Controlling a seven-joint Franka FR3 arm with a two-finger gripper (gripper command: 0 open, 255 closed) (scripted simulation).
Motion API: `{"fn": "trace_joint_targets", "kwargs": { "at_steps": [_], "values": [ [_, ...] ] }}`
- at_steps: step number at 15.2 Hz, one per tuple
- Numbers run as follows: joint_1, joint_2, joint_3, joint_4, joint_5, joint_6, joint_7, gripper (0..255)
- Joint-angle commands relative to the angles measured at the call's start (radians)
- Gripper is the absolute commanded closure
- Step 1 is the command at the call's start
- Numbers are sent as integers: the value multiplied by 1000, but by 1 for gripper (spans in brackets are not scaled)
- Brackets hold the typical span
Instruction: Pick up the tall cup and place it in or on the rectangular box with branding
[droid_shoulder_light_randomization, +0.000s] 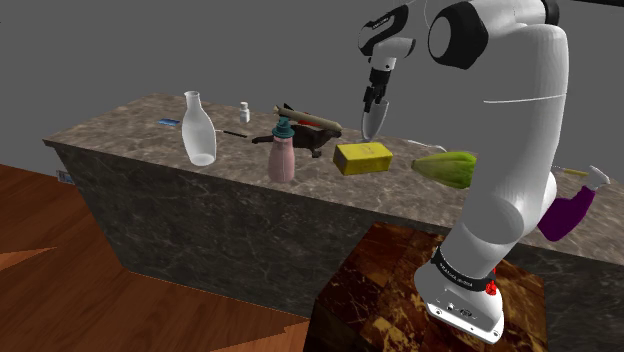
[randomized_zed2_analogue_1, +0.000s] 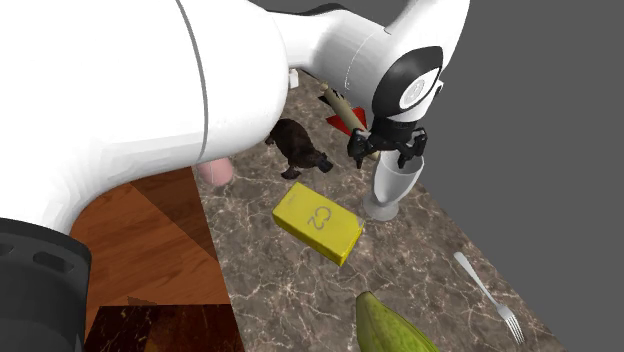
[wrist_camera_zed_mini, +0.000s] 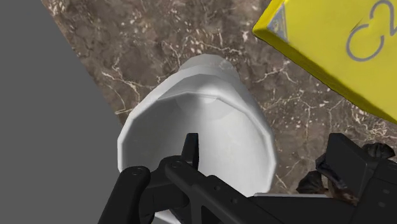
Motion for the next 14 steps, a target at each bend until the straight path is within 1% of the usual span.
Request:
{"fn": "trace_joint_targets", "kwargs": {
  "at_steps": [1, 7, 8, 14],
  "values": [
    [-1, 1, 0, -7, 1, 9, -2, 0],
    [-1, 1, 0, -7, 1, 9, -2, 0],
    [-1, 1, 0, -7, 1, 9, -2, 255],
    [0, 1, 0, -7, 1, 8, -2, 255]
  ]
}}
